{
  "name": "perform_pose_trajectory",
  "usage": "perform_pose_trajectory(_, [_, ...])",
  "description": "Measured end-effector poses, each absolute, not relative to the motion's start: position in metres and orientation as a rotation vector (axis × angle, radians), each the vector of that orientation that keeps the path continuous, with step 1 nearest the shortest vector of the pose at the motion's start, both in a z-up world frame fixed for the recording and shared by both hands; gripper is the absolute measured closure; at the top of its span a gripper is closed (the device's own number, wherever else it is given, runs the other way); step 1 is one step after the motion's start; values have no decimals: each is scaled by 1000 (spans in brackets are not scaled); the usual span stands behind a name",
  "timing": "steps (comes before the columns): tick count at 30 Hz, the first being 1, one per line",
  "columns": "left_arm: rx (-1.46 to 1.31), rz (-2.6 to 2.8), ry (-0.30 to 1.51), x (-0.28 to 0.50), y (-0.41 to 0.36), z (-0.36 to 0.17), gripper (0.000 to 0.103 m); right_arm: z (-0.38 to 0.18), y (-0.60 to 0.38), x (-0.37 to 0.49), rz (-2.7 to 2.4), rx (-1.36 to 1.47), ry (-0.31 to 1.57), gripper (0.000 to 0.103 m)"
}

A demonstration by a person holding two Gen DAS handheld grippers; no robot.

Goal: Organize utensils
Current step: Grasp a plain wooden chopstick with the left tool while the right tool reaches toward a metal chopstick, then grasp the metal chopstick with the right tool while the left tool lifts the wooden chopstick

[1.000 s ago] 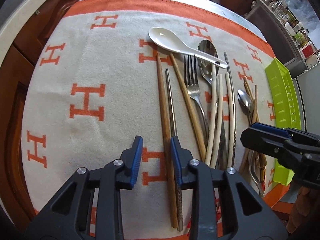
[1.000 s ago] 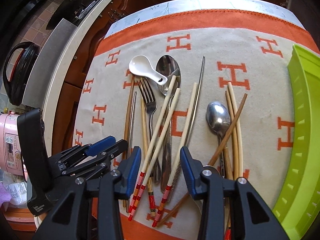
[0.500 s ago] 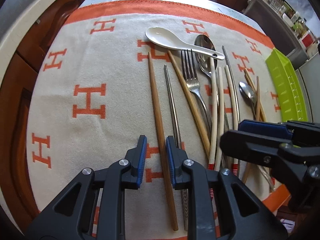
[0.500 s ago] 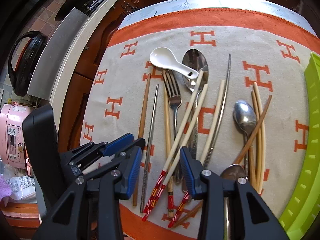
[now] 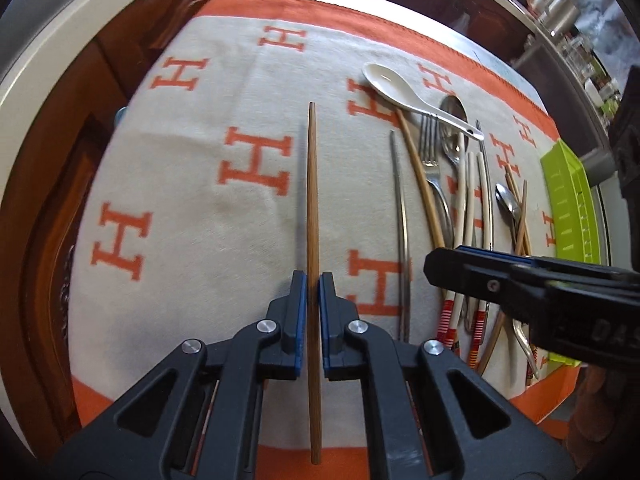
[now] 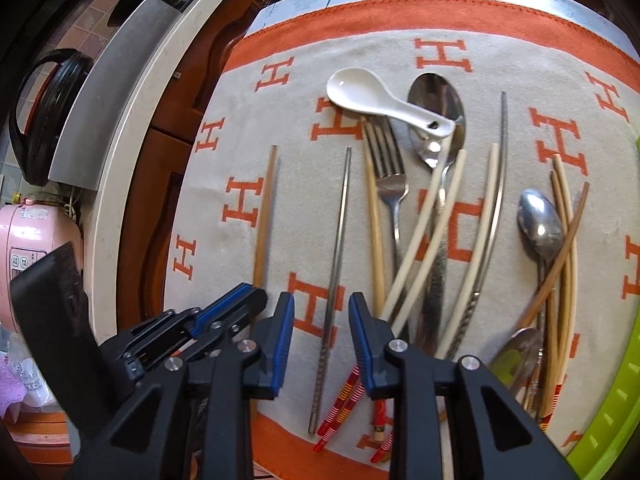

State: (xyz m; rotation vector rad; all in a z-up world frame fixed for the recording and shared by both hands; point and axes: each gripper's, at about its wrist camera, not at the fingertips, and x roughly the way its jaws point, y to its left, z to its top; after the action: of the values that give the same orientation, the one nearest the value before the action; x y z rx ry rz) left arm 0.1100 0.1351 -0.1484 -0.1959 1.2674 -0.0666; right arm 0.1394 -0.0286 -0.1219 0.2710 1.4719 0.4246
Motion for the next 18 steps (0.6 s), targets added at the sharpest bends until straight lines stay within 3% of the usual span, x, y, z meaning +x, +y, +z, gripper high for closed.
perform_pose_trajectory(8, [-262, 5, 1229, 87, 166, -136, 99, -141, 6, 126, 348, 61, 1494, 79])
perform_pose_trajectory(13, [-268, 4, 1207, 78, 173, -128, 99, -140, 29, 108, 296, -138, 1405, 82])
perform_pose_trajectory(15, [-266, 6, 1201, 75, 174, -125, 99, -140, 36, 100, 270, -210, 1361, 94])
perform_pose_trajectory(18, [-268, 8, 1194, 72, 174, -122, 99, -140, 37, 96, 272, -215, 1330, 97])
